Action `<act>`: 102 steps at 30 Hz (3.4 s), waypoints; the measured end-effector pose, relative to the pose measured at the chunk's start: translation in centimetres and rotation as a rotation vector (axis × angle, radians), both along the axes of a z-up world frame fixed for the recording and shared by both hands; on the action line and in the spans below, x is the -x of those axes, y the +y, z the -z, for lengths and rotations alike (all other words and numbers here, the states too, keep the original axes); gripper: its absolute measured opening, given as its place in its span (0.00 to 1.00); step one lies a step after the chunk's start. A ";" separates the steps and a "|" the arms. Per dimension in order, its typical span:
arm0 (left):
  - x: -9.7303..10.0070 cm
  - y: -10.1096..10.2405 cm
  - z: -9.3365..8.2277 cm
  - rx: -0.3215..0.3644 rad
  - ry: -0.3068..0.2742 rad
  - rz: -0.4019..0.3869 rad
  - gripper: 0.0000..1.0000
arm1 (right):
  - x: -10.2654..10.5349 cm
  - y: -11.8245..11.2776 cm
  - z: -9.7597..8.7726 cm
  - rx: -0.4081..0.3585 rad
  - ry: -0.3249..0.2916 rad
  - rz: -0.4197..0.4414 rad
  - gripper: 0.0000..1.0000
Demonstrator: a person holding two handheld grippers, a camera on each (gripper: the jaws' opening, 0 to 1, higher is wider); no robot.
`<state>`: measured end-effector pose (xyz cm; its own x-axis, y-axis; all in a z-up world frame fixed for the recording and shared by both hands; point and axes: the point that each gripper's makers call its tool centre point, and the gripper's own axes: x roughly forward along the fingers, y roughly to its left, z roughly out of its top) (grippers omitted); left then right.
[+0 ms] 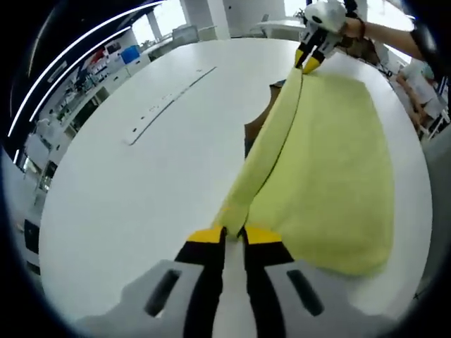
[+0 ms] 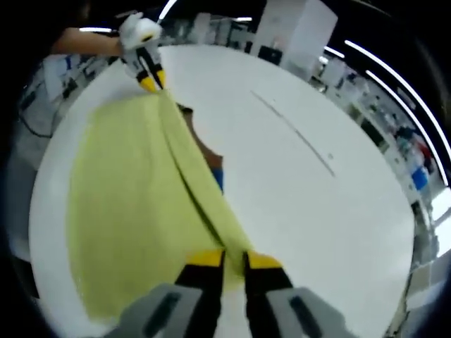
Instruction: Fold the garment on the visible template until the final outline fits inside the template.
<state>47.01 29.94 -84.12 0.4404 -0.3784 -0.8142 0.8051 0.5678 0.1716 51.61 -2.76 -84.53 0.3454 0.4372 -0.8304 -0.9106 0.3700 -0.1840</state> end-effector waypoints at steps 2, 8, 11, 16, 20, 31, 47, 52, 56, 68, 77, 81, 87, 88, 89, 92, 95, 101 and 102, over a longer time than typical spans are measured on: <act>-0.1 0.0 0.0 -0.001 -0.002 0.000 0.06 | 0.2 0.2 0.1 -0.009 0.018 0.000 0.00; -0.1 0.2 -0.1 0.045 0.018 -0.066 0.03 | 0.3 0.2 0.1 -0.011 0.007 0.005 0.00; -0.1 0.2 -0.2 0.047 0.022 -0.066 0.00 | 0.3 0.0 0.0 0.015 -0.018 0.000 0.00; 0.0 0.1 -1.7 0.068 -0.004 -0.058 0.00 | -0.2 -0.1 -1.6 0.028 -0.075 0.000 0.00; -1.2 0.4 -3.3 0.144 -0.049 -0.141 0.00 | -1.1 0.0 -3.2 0.009 -0.125 0.015 0.00; -3.9 1.5 -3.8 0.243 -0.082 -0.360 0.00 | -4.1 0.6 -2.9 -0.029 -0.143 0.114 0.00; -1.4 1.0 -1.9 0.157 -0.038 -0.229 0.23 | -1.9 -0.8 -2.4 0.004 -0.072 0.097 0.30; -3.1 1.1 -1.0 0.157 -0.065 -0.333 0.25 | -3.4 -0.6 -1.3 -0.043 -0.087 0.198 0.38; -4.3 1.6 -0.5 0.240 -0.071 -0.456 0.24 | -4.7 -0.8 -1.2 -0.129 -0.063 0.338 0.39; -4.3 3.1 -2.2 0.287 -0.105 -0.534 0.26 | -5.3 -1.9 -3.0 -0.241 -0.058 0.499 0.35; -1.0 1.1 -4.6 0.386 -0.071 -0.464 0.47 | -1.3 -0.6 -4.2 -0.419 0.117 0.561 0.70; 0.9 -0.1 -5.7 0.438 -0.053 -0.436 0.57 | 0.2 -0.8 -4.9 -0.424 0.129 0.549 0.80; 3.4 -0.5 -6.3 0.457 -0.046 -0.393 0.66 | 2.6 -0.3 -6.0 -0.435 0.138 0.492 0.95; 4.1 -0.9 -6.6 0.462 -0.044 -0.381 0.67 | 3.1 -0.3 -6.2 -0.431 0.140 0.483 0.97; 4.7 -1.2 -6.8 0.465 -0.044 -0.370 0.67 | 3.6 -0.2 -6.3 -0.427 0.142 0.477 0.98; 6.1 -1.4 -6.8 0.459 -0.040 -0.334 0.70 | 5.6 0.1 -6.7 -0.414 0.145 0.440 0.99; 7.9 -1.7 -6.7 0.444 -0.042 -0.315 0.70 | 7.0 -0.1 -6.3 -0.385 0.158 0.405 0.99; 10.7 -2.7 -6.5 0.446 -0.045 -0.287 0.70 | 10.1 0.2 -5.7 -0.374 0.184 0.376 0.99; 11.0 -2.7 -6.5 0.446 -0.046 -0.288 0.69 | 10.6 0.2 -5.5 -0.370 0.192 0.369 0.99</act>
<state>36.05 27.21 -77.66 0.6090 -0.5415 -0.5796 0.6028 0.7909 -0.1056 40.98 -2.59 -79.04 0.3884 0.5902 -0.7077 -0.7128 0.6792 0.1752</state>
